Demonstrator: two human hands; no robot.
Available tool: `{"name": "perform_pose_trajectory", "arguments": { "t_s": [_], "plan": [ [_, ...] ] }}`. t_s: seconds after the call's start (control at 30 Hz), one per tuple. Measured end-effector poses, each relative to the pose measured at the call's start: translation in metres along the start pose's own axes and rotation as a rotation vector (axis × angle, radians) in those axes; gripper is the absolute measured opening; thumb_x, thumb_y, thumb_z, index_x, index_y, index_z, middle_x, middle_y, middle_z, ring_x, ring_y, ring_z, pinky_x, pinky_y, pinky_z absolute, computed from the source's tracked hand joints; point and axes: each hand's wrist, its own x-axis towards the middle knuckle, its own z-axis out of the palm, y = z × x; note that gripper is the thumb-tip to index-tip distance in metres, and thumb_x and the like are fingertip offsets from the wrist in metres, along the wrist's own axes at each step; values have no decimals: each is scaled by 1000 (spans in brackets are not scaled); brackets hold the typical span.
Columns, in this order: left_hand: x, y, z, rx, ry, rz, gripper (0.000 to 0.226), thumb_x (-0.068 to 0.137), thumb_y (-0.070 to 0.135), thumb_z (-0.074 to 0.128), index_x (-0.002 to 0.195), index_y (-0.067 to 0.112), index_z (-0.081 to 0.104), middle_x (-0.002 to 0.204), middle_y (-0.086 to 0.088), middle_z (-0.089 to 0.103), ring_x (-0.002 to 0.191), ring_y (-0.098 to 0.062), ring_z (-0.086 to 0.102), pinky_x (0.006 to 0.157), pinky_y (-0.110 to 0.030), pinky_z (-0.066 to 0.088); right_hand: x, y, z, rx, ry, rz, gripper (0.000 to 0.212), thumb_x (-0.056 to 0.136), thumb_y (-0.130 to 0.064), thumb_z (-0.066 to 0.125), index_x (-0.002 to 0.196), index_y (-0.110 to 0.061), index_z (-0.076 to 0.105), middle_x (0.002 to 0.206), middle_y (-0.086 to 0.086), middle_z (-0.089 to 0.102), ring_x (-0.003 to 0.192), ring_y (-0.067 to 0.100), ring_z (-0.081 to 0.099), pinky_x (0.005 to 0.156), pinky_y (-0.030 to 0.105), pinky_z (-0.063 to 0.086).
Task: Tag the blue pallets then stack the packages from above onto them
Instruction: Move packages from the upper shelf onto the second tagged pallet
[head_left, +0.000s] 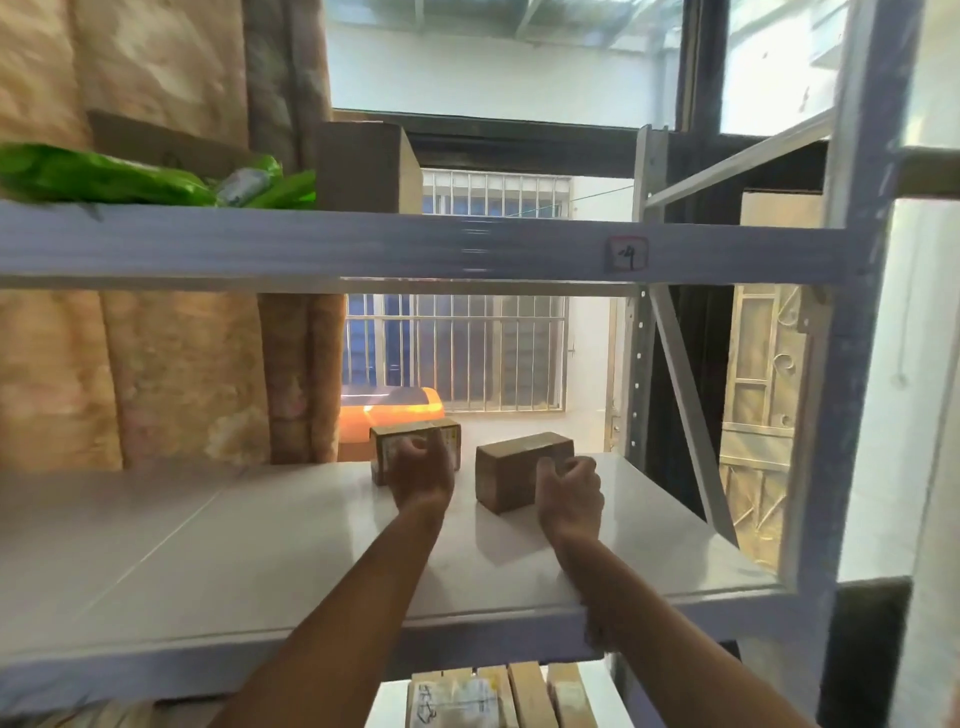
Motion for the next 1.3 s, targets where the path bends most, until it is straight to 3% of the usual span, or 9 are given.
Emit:
{"name": "perform_pose_trajectory", "arguments": {
  "t_s": [0.1,0.23,0.47,0.7,0.77,0.9,1.03,1.17,1.3],
  "plan": [
    [21,-8,-15,63,158,30,40,93,41,56,126,18,60,139,-14,54,131,-37,45,108,-48,41,8,2,3,-36,26,65,64,94,-59,50,141,-17,40,138,13,53,119,32,53,94,46,43],
    [71,-31,-30,183,23,186,81,80,41,73,150,22,39,159,-9,37,146,-34,32,117,-53,33,22,-6,18,16,-50,149,73,92,-69,47,144,-18,38,135,12,57,112,31,56,96,47,43],
    [103,-60,-16,15,-228,118,79,79,39,81,145,11,48,137,-15,56,123,-32,58,104,-48,53,30,-12,40,-25,-147,124,69,81,-71,45,132,-25,48,117,4,68,107,29,64,101,47,43],
    [60,-36,-4,-145,-708,160,84,82,73,52,143,17,42,131,2,51,120,-19,51,83,-34,52,34,-8,43,286,-277,82,44,88,-54,50,107,-21,72,107,6,76,104,31,71,94,53,59],
    [60,-38,2,-208,-762,70,81,86,73,48,146,20,36,137,0,49,125,-23,50,96,-45,53,36,-7,44,348,-312,108,44,86,-56,51,101,-22,75,101,8,78,101,33,73,95,56,59],
    [58,-37,2,-222,-732,-24,74,83,62,60,138,16,45,131,-14,63,119,-32,63,105,-56,51,28,-11,39,285,-320,48,43,75,-57,55,86,-20,72,81,4,73,87,29,71,81,48,61],
    [31,-13,-16,-199,-716,2,64,82,50,68,131,16,45,119,-12,64,101,-22,67,78,-37,61,-5,-24,20,345,-313,22,22,91,-38,56,85,-21,68,74,0,63,69,17,59,50,22,51],
    [-21,6,-50,-239,-549,199,48,89,43,71,123,25,42,112,3,59,94,-8,63,57,-15,52,-51,-38,-17,307,-342,-152,35,101,-44,56,123,-19,66,103,-2,71,89,13,69,62,16,52],
    [-110,4,-96,-369,-392,332,48,89,42,73,124,28,44,122,9,56,109,-10,62,76,-14,54,-118,-38,-76,357,-363,-317,50,98,-53,62,142,-32,55,128,-10,69,109,12,70,74,17,59]
  ]
}}
